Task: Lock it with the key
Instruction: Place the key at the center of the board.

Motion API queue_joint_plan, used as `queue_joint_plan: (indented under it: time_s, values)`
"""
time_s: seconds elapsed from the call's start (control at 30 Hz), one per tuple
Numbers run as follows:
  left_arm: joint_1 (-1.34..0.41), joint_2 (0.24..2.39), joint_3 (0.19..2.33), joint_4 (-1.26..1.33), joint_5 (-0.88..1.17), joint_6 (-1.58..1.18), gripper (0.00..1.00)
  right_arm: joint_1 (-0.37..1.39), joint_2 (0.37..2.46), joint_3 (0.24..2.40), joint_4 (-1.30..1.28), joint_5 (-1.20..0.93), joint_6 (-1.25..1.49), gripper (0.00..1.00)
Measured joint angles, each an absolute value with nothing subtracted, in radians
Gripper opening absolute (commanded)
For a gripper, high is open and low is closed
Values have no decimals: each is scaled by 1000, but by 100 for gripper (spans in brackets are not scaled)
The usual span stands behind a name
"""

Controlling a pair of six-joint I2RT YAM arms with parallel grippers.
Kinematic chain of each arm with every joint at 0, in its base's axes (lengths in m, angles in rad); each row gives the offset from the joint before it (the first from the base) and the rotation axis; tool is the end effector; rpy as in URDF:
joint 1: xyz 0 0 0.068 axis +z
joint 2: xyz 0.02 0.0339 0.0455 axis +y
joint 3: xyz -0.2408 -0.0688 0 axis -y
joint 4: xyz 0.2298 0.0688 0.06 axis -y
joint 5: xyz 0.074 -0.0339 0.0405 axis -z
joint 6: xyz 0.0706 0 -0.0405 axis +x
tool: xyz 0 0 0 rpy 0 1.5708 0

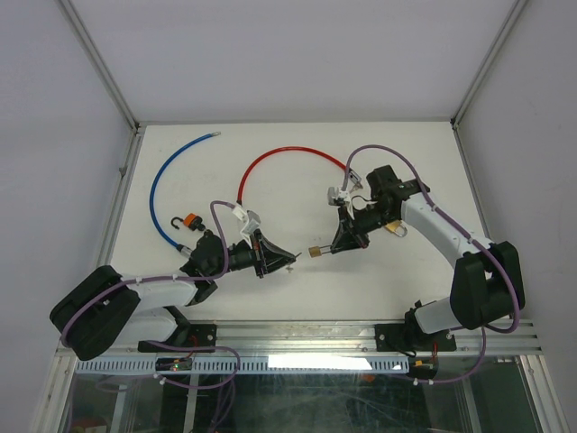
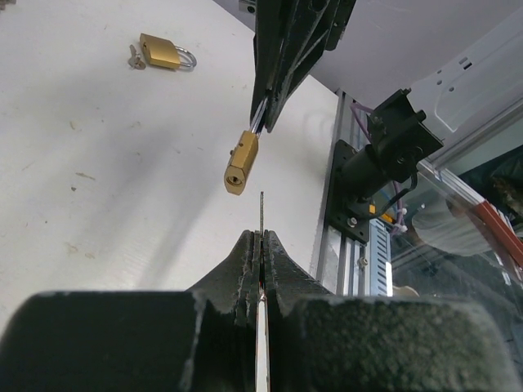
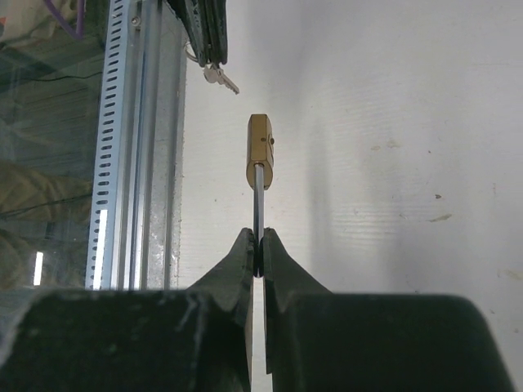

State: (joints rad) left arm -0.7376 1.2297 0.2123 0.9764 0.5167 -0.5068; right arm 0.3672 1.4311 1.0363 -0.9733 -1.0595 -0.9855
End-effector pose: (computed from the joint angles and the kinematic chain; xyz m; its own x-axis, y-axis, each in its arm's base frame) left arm 0.1590 -0.1916 0.1709 -0.4876 -0.1271 -0.8637 0.8159 0.2857 -0.5027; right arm 0.2052 0.1449 0.2126 -0.2221 -0.5224 -0.8233 -0.9496 -0.0756 0.3041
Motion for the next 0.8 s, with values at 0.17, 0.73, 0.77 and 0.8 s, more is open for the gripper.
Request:
queue_joint_plan:
  time_s: [0.17, 0.73, 0.77, 0.8]
  values:
    - [-738, 1242, 212, 983, 516, -517, 0, 343, 1424, 1036, -924, -1024, -928, 0]
    - [-738, 1394, 336, 1009, 517, -575, 0, 219, 1398, 1032, -757, -880, -706, 0]
    - [-738, 1407, 353, 1008, 517, -579, 0, 208, 1399, 1032, -749, -869, -691, 0]
    - [-738, 1424, 373, 1005, 517, -585, 0, 197, 1399, 1032, -742, -860, -678, 0]
